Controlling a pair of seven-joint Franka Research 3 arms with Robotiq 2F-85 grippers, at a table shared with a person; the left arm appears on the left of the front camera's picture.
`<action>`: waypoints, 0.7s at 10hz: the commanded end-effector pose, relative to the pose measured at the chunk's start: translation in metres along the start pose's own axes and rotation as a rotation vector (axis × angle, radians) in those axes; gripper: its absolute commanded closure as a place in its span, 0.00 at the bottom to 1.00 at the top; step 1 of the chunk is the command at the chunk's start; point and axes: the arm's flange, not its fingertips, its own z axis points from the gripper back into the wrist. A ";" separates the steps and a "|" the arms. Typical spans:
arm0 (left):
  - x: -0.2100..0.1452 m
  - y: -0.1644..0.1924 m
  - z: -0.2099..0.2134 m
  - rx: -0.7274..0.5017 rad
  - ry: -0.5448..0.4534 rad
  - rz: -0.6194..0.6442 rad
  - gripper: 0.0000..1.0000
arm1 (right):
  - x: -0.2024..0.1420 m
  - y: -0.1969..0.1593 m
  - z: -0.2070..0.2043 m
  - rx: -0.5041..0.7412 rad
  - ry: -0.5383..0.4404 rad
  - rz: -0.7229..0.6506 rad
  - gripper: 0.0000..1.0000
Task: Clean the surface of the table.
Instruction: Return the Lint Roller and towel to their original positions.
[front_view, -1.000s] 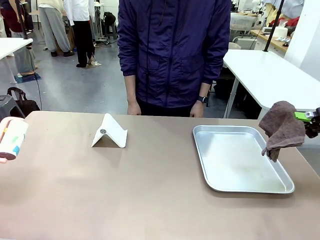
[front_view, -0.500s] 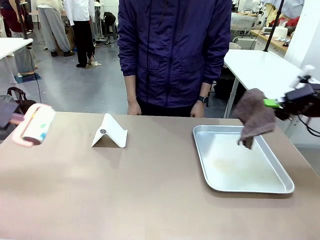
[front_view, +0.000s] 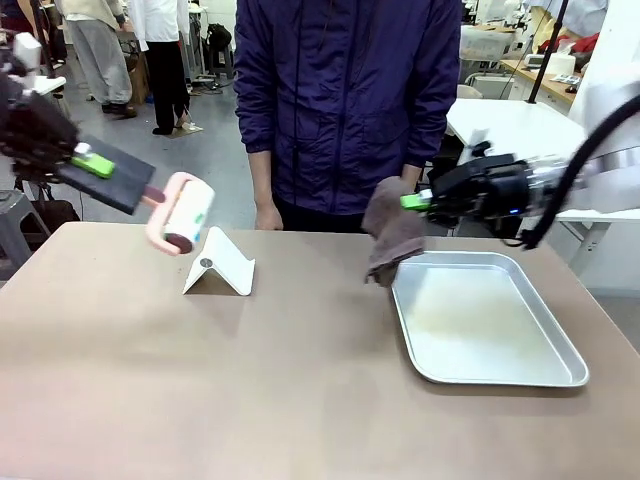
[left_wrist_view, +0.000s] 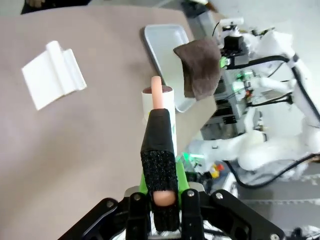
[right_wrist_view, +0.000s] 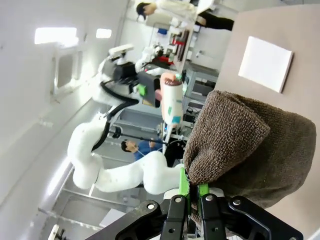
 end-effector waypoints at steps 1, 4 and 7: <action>0.027 0.000 -0.031 0.101 0.023 0.018 0.78 | 0.025 -0.026 -0.036 -0.006 -0.027 -0.104 0.93; 0.066 0.001 -0.088 0.265 -0.133 0.186 0.78 | 0.016 -0.069 -0.067 -0.103 -0.025 -0.175 0.93; 0.085 0.007 -0.118 0.254 -0.005 0.223 0.78 | 0.010 -0.083 -0.065 -0.193 -0.032 -0.205 0.93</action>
